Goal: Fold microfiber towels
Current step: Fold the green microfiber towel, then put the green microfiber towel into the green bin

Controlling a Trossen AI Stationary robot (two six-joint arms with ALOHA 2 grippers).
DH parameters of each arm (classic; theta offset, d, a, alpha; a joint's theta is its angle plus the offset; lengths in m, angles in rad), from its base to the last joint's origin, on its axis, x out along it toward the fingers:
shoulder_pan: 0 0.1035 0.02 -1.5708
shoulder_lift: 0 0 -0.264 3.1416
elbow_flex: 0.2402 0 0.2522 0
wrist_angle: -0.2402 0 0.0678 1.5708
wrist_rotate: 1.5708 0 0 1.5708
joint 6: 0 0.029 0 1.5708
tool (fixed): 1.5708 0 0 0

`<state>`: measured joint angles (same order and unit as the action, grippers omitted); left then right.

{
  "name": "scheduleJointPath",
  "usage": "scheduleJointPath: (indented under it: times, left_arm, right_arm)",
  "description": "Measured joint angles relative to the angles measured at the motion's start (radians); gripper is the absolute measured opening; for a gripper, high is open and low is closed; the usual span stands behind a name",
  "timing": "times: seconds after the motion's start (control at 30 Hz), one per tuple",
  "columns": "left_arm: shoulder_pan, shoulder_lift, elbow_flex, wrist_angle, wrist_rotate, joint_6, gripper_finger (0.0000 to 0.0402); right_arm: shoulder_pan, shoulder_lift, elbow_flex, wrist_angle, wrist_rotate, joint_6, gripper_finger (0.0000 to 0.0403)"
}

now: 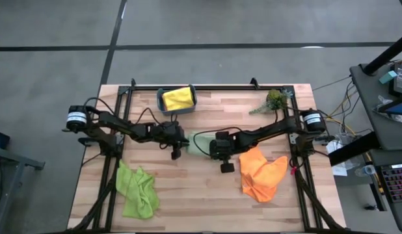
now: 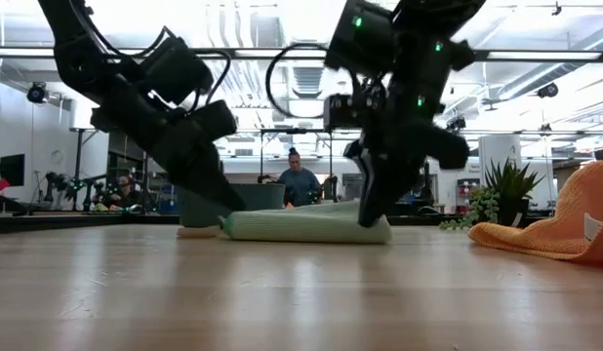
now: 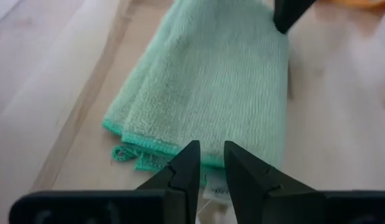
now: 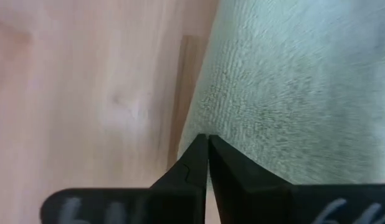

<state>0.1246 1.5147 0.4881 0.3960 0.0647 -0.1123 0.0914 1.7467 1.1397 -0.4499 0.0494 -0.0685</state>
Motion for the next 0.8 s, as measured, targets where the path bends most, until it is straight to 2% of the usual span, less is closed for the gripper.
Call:
scheduleJointPath:
  times: [0.2,0.4,0.5,0.63,0.8]
  left_arm:
    - [0.001,-0.057,-0.001,0.004,0.0,-0.155,0.0058]
    - [0.005,-0.07,-0.003,0.005,-0.003,-0.4,0.0083]
    - [0.005,-0.068,-0.005,-0.002,0.004,-0.484,0.0116]
    - [0.006,-0.066,-0.005,-0.042,0.005,-0.565,0.0177]
    - [0.006,-0.05,-0.005,-0.057,-0.028,-0.64,0.0245]
  right_arm:
    - [-0.004,-0.064,0.0,-0.016,-0.002,0.096,0.0009]
    - [-0.036,-0.093,-0.001,-0.017,0.012,0.466,0.0009]
    - [-0.038,-0.096,-0.015,-0.005,0.022,0.649,0.0009]
    - [-0.037,-0.112,-0.052,-0.008,0.022,0.759,0.0013]
    - [-0.038,-0.17,-0.112,0.018,0.022,0.844,0.0054]
